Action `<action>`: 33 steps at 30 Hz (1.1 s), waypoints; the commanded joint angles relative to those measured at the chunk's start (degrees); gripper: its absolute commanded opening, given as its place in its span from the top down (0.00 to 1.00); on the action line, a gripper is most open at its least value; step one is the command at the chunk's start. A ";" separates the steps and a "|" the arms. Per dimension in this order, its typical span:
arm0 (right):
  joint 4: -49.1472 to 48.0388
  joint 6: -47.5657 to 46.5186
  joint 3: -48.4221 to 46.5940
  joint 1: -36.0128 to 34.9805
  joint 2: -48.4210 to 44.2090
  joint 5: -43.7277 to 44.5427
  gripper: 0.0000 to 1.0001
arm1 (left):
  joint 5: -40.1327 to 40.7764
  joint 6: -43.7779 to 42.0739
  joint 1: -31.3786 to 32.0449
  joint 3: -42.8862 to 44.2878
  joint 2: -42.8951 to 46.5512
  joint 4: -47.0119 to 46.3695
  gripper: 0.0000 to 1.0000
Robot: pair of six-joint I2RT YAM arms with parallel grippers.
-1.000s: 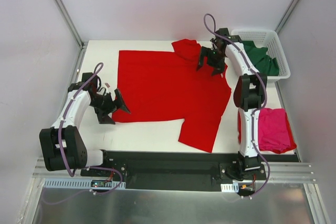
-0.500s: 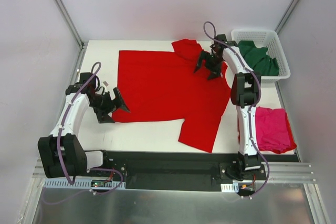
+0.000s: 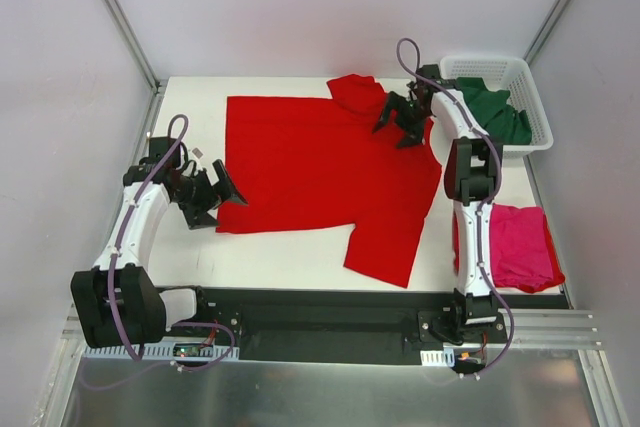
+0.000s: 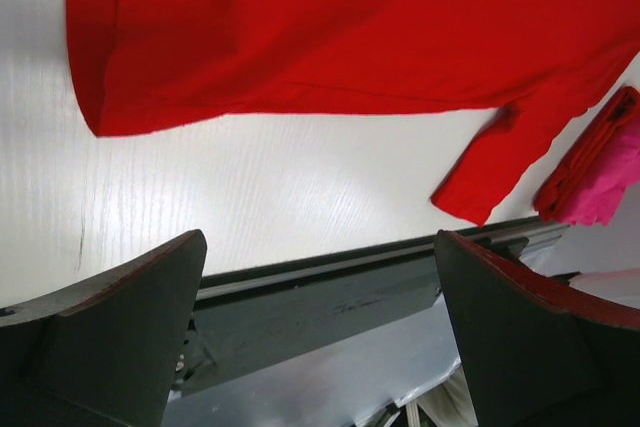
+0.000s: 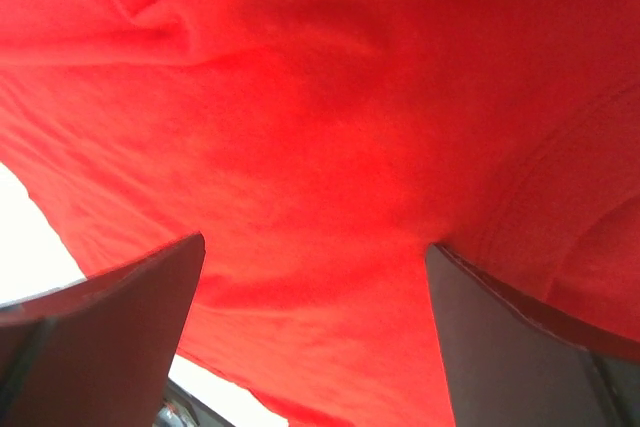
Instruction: Fold and stack the t-shirts
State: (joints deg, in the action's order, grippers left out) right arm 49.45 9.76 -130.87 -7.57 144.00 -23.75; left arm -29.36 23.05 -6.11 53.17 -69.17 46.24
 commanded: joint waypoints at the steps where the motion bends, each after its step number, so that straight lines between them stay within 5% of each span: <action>1: -7.60 1.75 7.98 0.02 -11.16 -5.86 0.04 | -0.08 1.47 -0.31 -0.17 -0.26 -4.48 0.01; 8: -0.33 -0.80 19.82 -3.24 -33.49 -7.02 0.04 | 2.02 -2.65 -0.39 5.88 -7.56 -0.72 0.01; 12: -5.05 0.44 50.43 -3.94 -51.95 -4.74 0.04 | 3.18 -4.59 -0.39 7.48 -10.37 2.45 0.01; 17: -1.48 -6.21 73.01 -6.83 -71.89 -0.17 0.04 | 1.33 -6.61 -0.39 8.18 -11.87 4.03 0.01; 24: 9.17 -9.94 84.37 -14.91 -85.27 10.64 0.04 | 1.42 -7.84 -0.40 6.87 -11.34 4.56 0.01; 29: 10.76 1.91 86.82 -18.44 -88.01 11.27 0.04 | 0.80 -7.23 -0.39 3.44 -10.20 4.12 0.01; 33: 3.12 12.46 98.84 -19.23 -97.41 7.58 0.04 | -0.51 -6.44 -0.39 0.36 -8.01 2.72 0.01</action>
State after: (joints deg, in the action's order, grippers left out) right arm 55.33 11.29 -40.45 -26.13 53.30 -14.81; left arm -28.14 16.88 -6.11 55.88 -80.44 48.60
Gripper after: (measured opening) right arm 0.960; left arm 0.993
